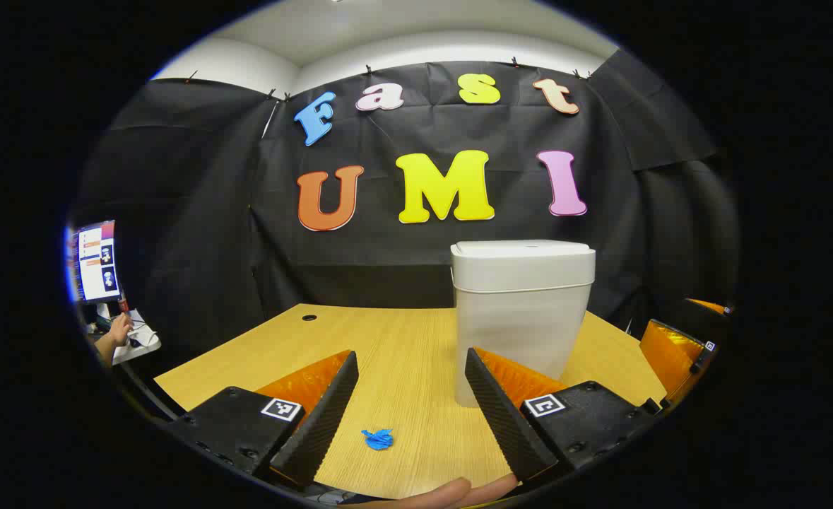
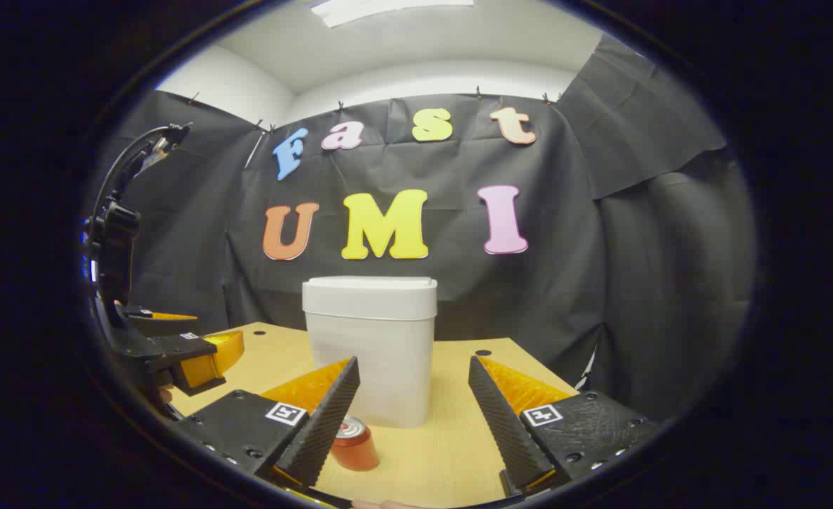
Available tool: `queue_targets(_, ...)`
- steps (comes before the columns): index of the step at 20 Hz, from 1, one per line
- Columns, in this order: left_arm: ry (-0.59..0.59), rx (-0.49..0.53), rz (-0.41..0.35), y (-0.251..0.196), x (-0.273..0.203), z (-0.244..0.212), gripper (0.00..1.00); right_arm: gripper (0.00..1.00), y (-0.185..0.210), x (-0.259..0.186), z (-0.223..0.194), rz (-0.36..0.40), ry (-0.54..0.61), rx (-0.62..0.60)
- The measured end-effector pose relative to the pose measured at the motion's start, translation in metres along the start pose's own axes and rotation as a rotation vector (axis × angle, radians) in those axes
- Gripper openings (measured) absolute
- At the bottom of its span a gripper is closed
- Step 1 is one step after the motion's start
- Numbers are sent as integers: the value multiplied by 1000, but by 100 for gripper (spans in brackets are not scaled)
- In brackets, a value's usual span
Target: Press the lid of the desktop garbage bin to open it, pick up the crumpled paper on the desktop and throw it into the bin, then pick up the pop can on the desktop and drop it into the bin, and finally close the garbage bin lid.
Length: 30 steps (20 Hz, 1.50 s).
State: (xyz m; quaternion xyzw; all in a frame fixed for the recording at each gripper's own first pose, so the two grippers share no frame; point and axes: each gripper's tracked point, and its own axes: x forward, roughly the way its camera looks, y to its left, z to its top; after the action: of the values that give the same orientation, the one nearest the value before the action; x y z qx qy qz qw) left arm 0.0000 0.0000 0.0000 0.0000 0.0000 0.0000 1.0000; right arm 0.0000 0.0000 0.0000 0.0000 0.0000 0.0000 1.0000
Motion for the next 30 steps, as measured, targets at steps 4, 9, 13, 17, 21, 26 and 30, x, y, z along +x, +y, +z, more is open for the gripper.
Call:
queue_targets(4,5,-30,2,10,1,0,98,93,8,1,1,19,-11,8)
queue_targets(9,-27,-44,43,28,-3,10,99,95,22,5,-2,55,-6,3)
queue_targets(13,-43,-34,32,26,-7,13,98,95,25,3,0,57,-19,2)
queue_targets(17,-43,-27,30,35,-12,11,98,95,31,4,12,41,-62,-2)
queue_targets(21,-42,-28,17,48,-14,9,99,95,48,8,11,67,-44,27)
queue_targets(26,-38,3,31,60,-12,5,99,95,51,20,18,41,-36,27)
queue_targets(30,-30,7,29,61,-13,3,98,95,59,31,39,48,-53,49)
